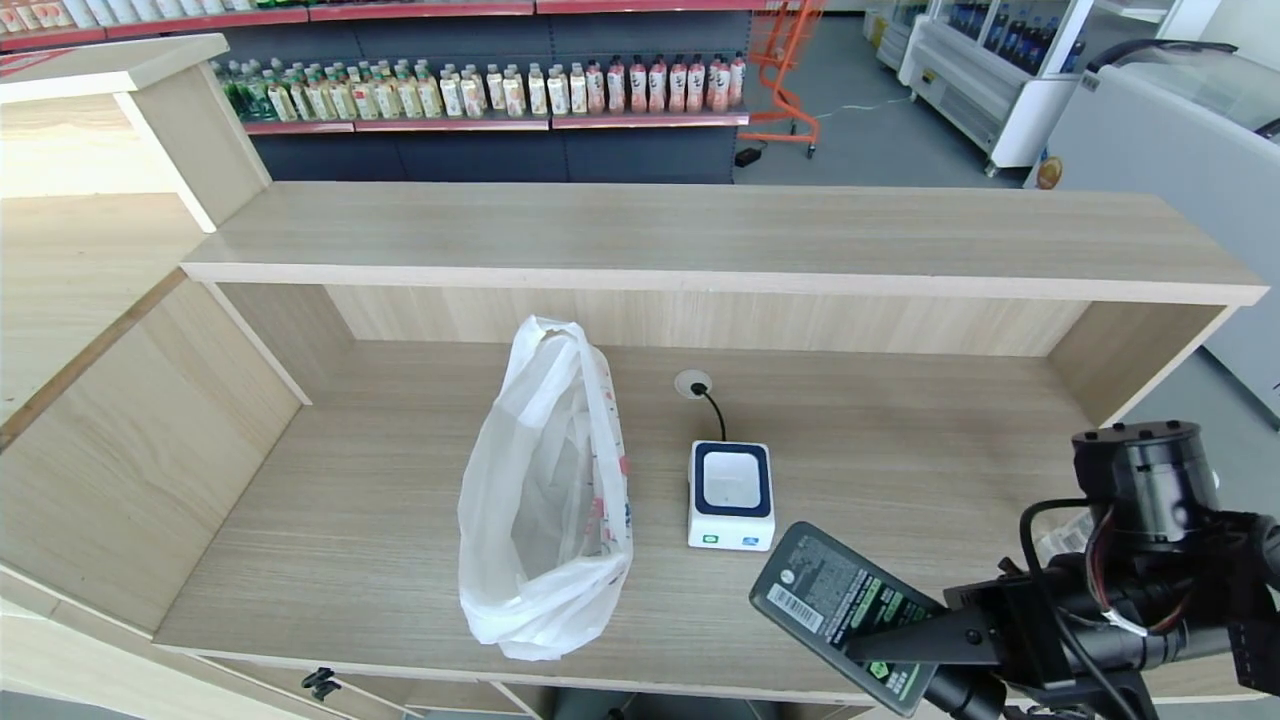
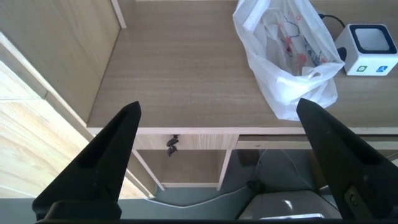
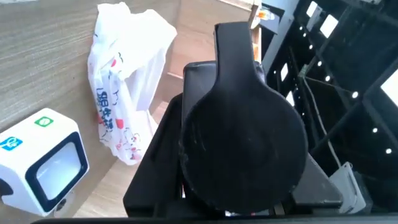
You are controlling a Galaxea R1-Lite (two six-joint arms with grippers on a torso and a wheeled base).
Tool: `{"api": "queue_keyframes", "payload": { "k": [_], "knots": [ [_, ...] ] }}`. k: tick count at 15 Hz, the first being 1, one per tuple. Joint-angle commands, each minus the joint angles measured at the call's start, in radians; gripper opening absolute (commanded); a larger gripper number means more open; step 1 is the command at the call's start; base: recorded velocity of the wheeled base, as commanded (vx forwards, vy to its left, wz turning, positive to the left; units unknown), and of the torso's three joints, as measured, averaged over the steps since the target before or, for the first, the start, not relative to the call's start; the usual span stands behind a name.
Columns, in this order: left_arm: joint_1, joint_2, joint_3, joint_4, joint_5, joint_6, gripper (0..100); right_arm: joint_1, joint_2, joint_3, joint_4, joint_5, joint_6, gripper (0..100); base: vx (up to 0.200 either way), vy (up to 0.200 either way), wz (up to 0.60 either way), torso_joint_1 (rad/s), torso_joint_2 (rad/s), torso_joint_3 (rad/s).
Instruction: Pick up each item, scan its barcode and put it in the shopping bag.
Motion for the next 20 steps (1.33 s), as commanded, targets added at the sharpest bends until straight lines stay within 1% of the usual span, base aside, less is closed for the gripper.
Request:
{"api": "queue_keyframes", "payload": {
  "k": [1, 4, 6, 7, 9, 17, 19, 20],
  "knots": [
    [0.0, 0.0, 0.0, 0.0, 0.0, 0.0, 100, 0.018, 0.075, -0.024, -0.028, 0.002, -0.001, 0, 0.0, 0.0, 0.0, 0.0, 0.0, 0.0],
    [0.0, 0.0, 0.0, 0.0, 0.0, 0.0, 100, 0.042, 0.095, -0.025, -0.057, 0.002, -0.001, 0, 0.0, 0.0, 0.0, 0.0, 0.0, 0.0],
    [0.0, 0.0, 0.0, 0.0, 0.002, 0.0, 100, 0.048, 0.141, -0.054, -0.071, 0.043, -0.001, 0, 0.0, 0.0, 0.0, 0.0, 0.0, 0.0],
    [0.0, 0.0, 0.0, 0.0, 0.0, 0.0, 100, 0.068, 0.153, -0.065, -0.089, 0.06, -0.002, 0, 0.0, 0.0, 0.0, 0.0, 0.0, 0.0],
    [0.0, 0.0, 0.0, 0.0, 0.0, -0.001, 100, 0.073, 0.163, -0.091, -0.089, 0.061, -0.001, 0, 0.0, 0.0, 0.0, 0.0, 0.0, 0.0],
    [0.0, 0.0, 0.0, 0.0, 0.0, 0.0, 100, 0.071, 0.176, -0.102, -0.091, 0.064, -0.001, 0, 0.0, 0.0, 0.0, 0.0, 0.0, 0.0],
    [0.0, 0.0, 0.0, 0.0, 0.002, -0.001, 100, 0.081, 0.187, -0.166, -0.092, 0.064, -0.002, 0, 0.0, 0.0, 0.0, 0.0, 0.0, 0.0],
    [0.0, 0.0, 0.001, 0.0, 0.0, 0.0, 100, 0.084, 0.19, -0.173, -0.092, 0.064, -0.001, 0, 0.0, 0.0, 0.0, 0.0, 0.0, 0.0]
  ]
}}
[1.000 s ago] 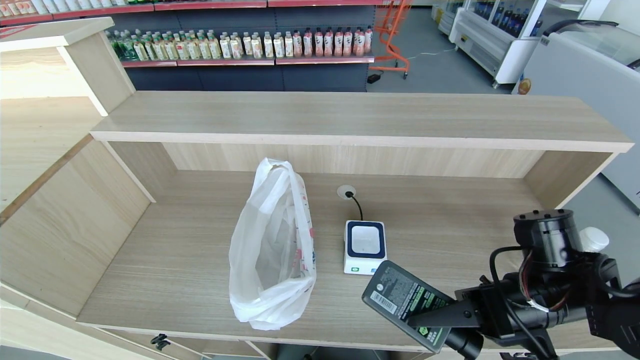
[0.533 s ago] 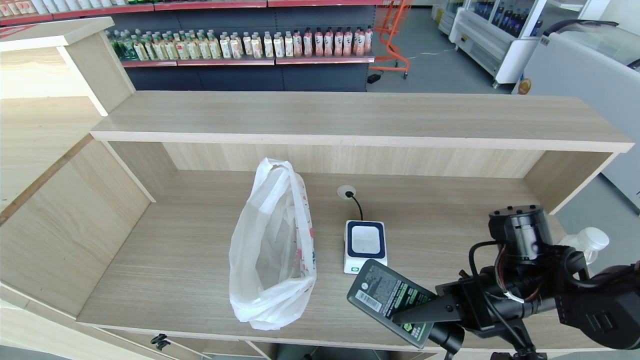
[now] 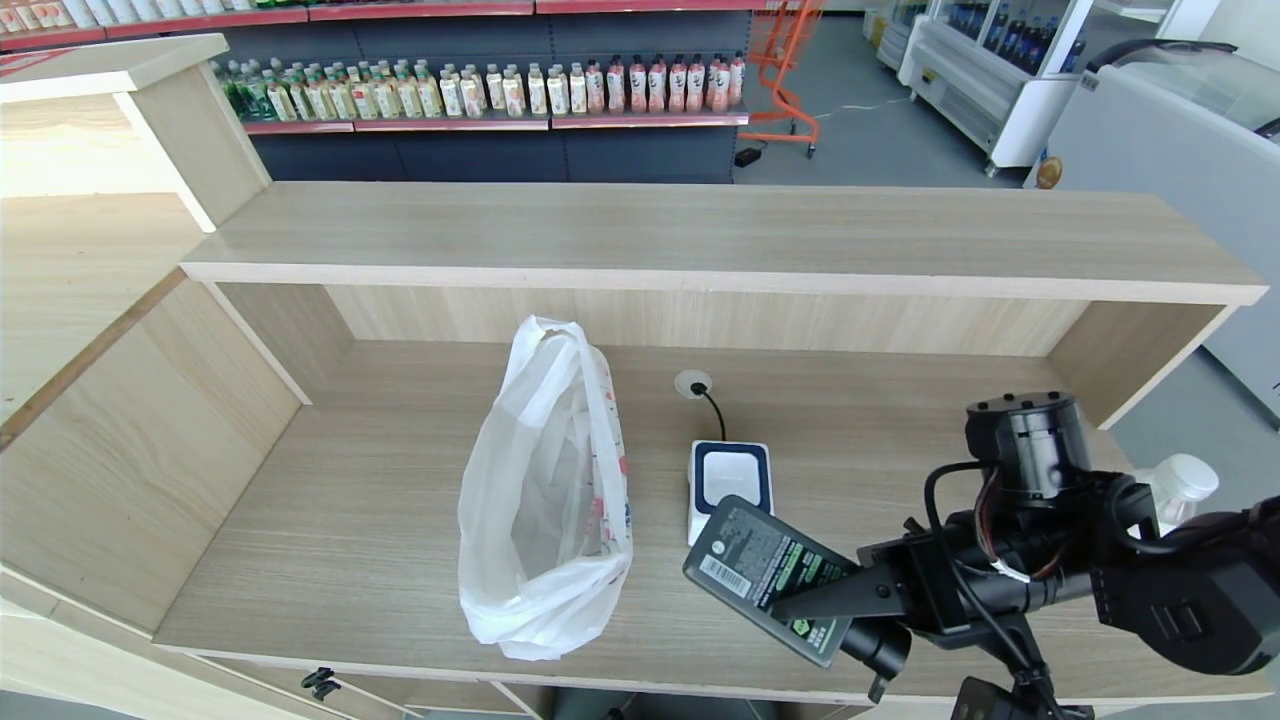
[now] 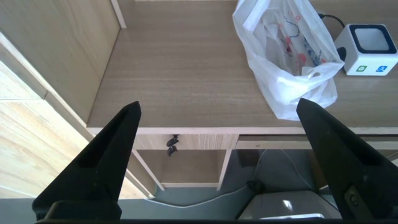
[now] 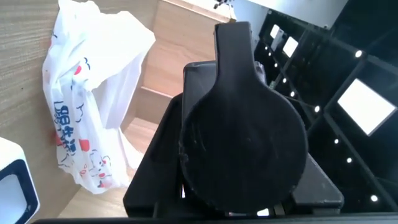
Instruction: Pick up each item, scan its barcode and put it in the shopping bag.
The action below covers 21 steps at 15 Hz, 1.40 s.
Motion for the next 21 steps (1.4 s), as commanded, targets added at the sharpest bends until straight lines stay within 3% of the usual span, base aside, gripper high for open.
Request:
{"api": "queue_keyframes", "payload": {
  "k": [1, 8, 10, 13, 14, 15, 16, 17, 18, 19, 21],
  "knots": [
    [0.0, 0.0, -0.001, 0.0, 0.0, 0.0, 100, 0.005, 0.01, -0.019, 0.001, 0.0, -0.001, 0, 0.0, 0.0, 0.0, 0.0, 0.0, 0.0],
    [0.0, 0.0, 0.001, 0.0, 0.0, -0.001, 100, 0.019, -0.016, 0.001, -0.002, 0.0, 0.014, 0, 0.0, 0.0, 0.0, 0.0, 0.0, 0.0],
    [0.0, 0.0, -0.001, 0.0, 0.0, 0.0, 100, 0.01, -0.129, 0.008, -0.003, -0.001, 0.175, 0, 0.0, 0.0, 0.0, 0.0, 0.0, 0.0],
    [0.0, 0.0, -0.001, 0.0, 0.0, 0.0, 100, -0.15, -0.385, 0.006, -0.005, -0.044, 0.529, 0, 0.0, 0.0, 0.0, 0.0, 0.0, 0.0],
    [0.0, 0.0, 0.001, 0.0, 0.0, 0.0, 100, -0.18, -0.414, 0.011, -0.002, -0.063, 0.586, 0, 0.0, 0.0, 0.0, 0.0, 0.0, 0.0],
    [0.0, 0.0, -0.001, 0.0, 0.0, 0.0, 100, -0.269, -0.462, 0.021, -0.005, -0.112, 0.778, 0, 0.0, 0.0, 0.0, 0.0, 0.0, 0.0],
    [0.0, 0.0, -0.001, 0.0, 0.0, 0.0, 100, -0.292, -0.47, 0.017, -0.007, -0.125, 0.83, 0, 0.0, 0.0, 0.0, 0.0, 0.0, 0.0],
    [0.0, 0.0, -0.001, 0.0, 0.0, 0.0, 100, -0.314, -0.471, 0.001, -0.008, -0.127, 0.901, 0, 0.0, 0.0, 0.0, 0.0, 0.0, 0.0],
    [0.0, 0.0, -0.001, 0.0, 0.0, 0.0, 100, -0.335, -0.496, 0.044, -0.008, -0.061, 1.082, 0, 0.0, 0.0, 0.0, 0.0, 0.0, 0.0],
    [0.0, 0.0, -0.001, 0.0, 0.0, 0.0, 100, -0.384, -0.517, 0.073, -0.002, -0.049, 1.112, 0, 0.0, 0.0, 0.0, 0.0, 0.0, 0.0],
    [0.0, 0.0, 0.001, 0.0, 0.0, 0.0, 100, -0.404, -0.529, 0.078, 0.066, -0.055, 1.332, 0, 0.0, 0.0, 0.0, 0.0, 0.0, 0.0]
  ]
}}
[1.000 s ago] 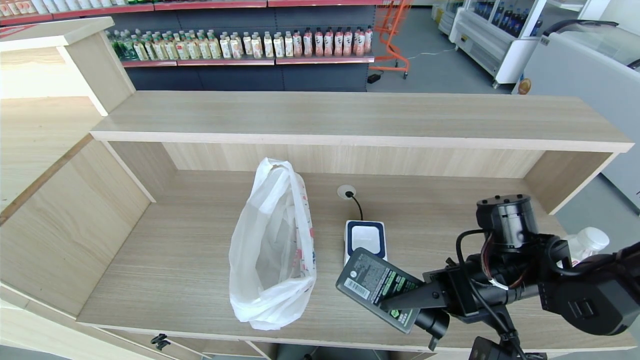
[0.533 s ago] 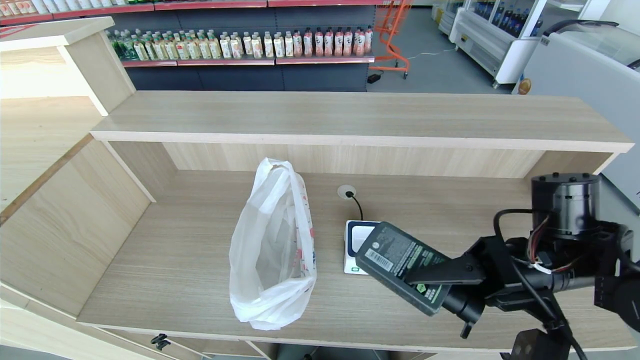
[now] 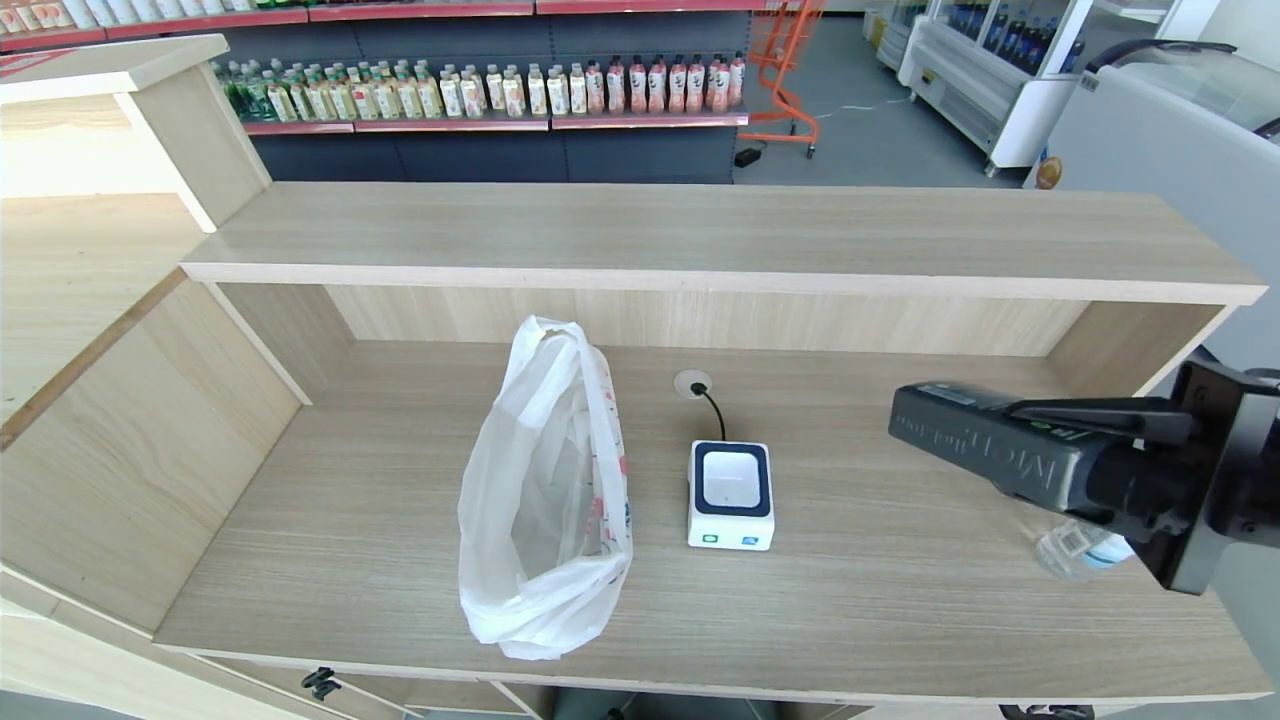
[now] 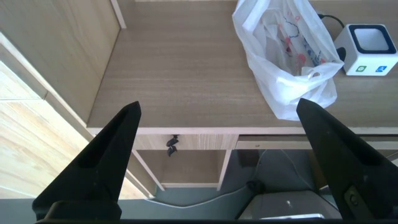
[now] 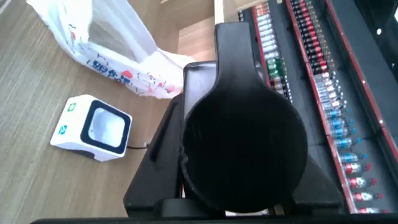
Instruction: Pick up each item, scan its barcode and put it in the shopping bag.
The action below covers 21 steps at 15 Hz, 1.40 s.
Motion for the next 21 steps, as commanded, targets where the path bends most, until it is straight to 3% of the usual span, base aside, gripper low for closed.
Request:
{"api": "queue_keyframes", "payload": {
  "k": [1, 2, 4, 5, 6, 9, 12, 21],
  "knots": [
    [0.0, 0.0, 0.0, 0.0, 0.0, 0.0, 100, -0.027, -0.05, -0.01, 0.069, -0.025, 0.346, 0, 0.0, 0.0, 0.0, 0.0, 0.0, 0.0],
    [0.0, 0.0, 0.0, 0.0, 0.0, 0.0, 100, -0.03, -0.053, -0.021, 0.072, -0.13, 0.623, 0, 0.0, 0.0, 0.0, 0.0, 0.0, 0.0],
    [0.0, 0.0, 0.0, 0.0, 0.0, 0.0, 100, 0.021, -0.035, -0.058, 0.083, -0.541, 1.196, 0, 0.0, 0.0, 0.0, 0.0, 0.0, 0.0],
    [0.0, 0.0, 0.002, 0.0, 0.0, 0.0, 100, 0.111, 0.019, -0.099, 0.129, -0.745, 1.495, 0, 0.0, 0.0, 0.0, 0.0, 0.0, 0.0],
    [0.0, 0.0, 0.002, 0.0, 0.0, 0.0, 100, 0.15, 0.068, -0.124, 0.22, -0.878, 1.629, 0, 0.0, 0.0, 0.0, 0.0, 0.0, 0.0],
    [0.0, 0.0, 0.0, 0.0, 0.0, 0.0, 100, 0.202, 0.21, -0.11, 0.307, -0.923, 1.787, 0, 0.0, 0.0, 0.0, 0.0, 0.0, 0.0],
    [0.0, 0.0, 0.0, 0.0, 0.0, 0.0, 100, 0.338, 0.335, -0.185, 0.194, -0.926, 2.0, 0, 0.0, 0.0, 0.0, 0.0, 0.0, 0.0],
    [0.0, 0.0, 0.0, 0.0, 0.0, 0.0, 100, 0.352, 0.559, -0.348, 0.141, -0.924, 1.977, 0, 0.0, 0.0, 0.0, 0.0, 0.0, 0.0]
  ]
}}
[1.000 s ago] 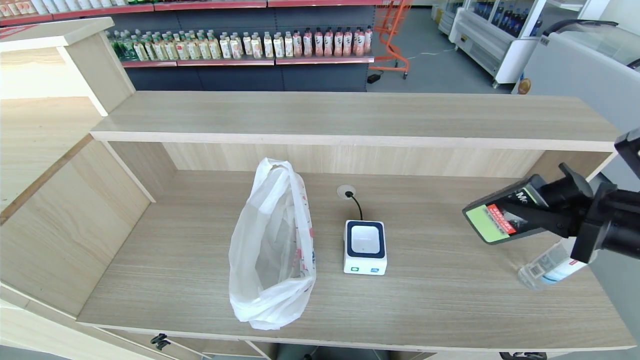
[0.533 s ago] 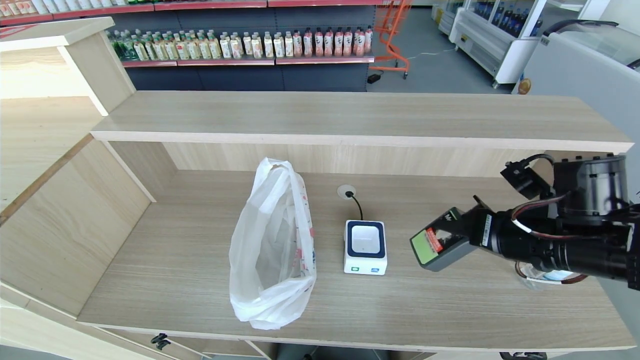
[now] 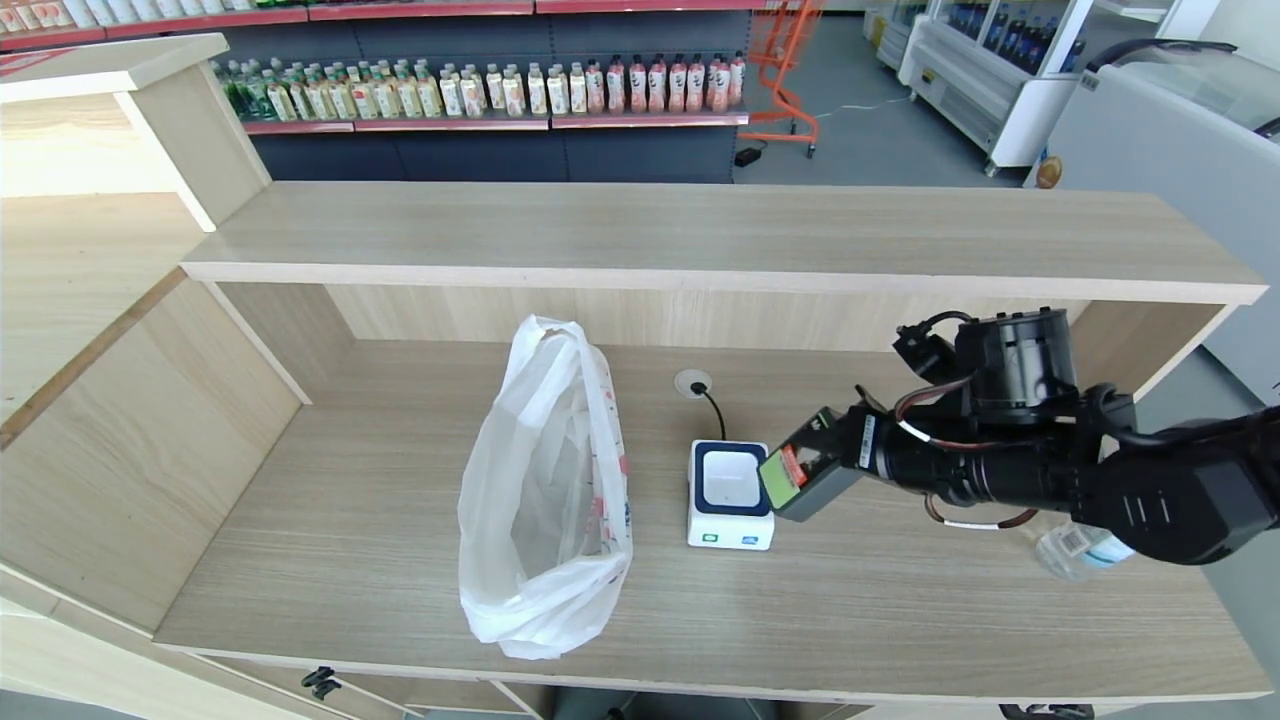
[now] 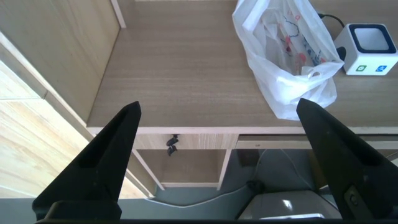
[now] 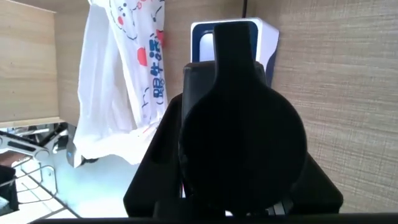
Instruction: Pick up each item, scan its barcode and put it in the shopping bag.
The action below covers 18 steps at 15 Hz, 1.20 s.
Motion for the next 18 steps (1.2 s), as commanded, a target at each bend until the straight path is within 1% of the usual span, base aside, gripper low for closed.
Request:
{"api": "queue_keyframes", "payload": {
  "k": [1, 6, 10, 18],
  "knots": [
    [0.0, 0.0, -0.001, 0.0, 0.0, 0.0, 100, 0.001, 0.073, -0.034, -0.007, 0.001, -0.016, 0, 0.0, 0.0, 0.0, 0.0, 0.0, 0.0],
    [0.0, 0.0, -0.001, 0.0, 0.0, 0.0, 100, 0.012, 0.14, -0.089, -0.01, -0.001, -0.062, 0, 0.0, 0.0, 0.0, 0.0, 0.0, 0.0],
    [0.0, 0.0, 0.001, 0.0, 0.0, 0.0, 100, 0.041, 0.192, -0.101, -0.086, 0.001, -0.073, 0, 0.0, 0.0, 0.0, 0.0, 0.0, 0.0],
    [0.0, 0.0, 0.001, 0.0, 0.0, 0.0, 100, 0.064, 0.277, -0.17, -0.093, -0.005, -0.107, 0, 0.0, 0.0, 0.0, 0.0, 0.0, 0.0]
  ]
}}
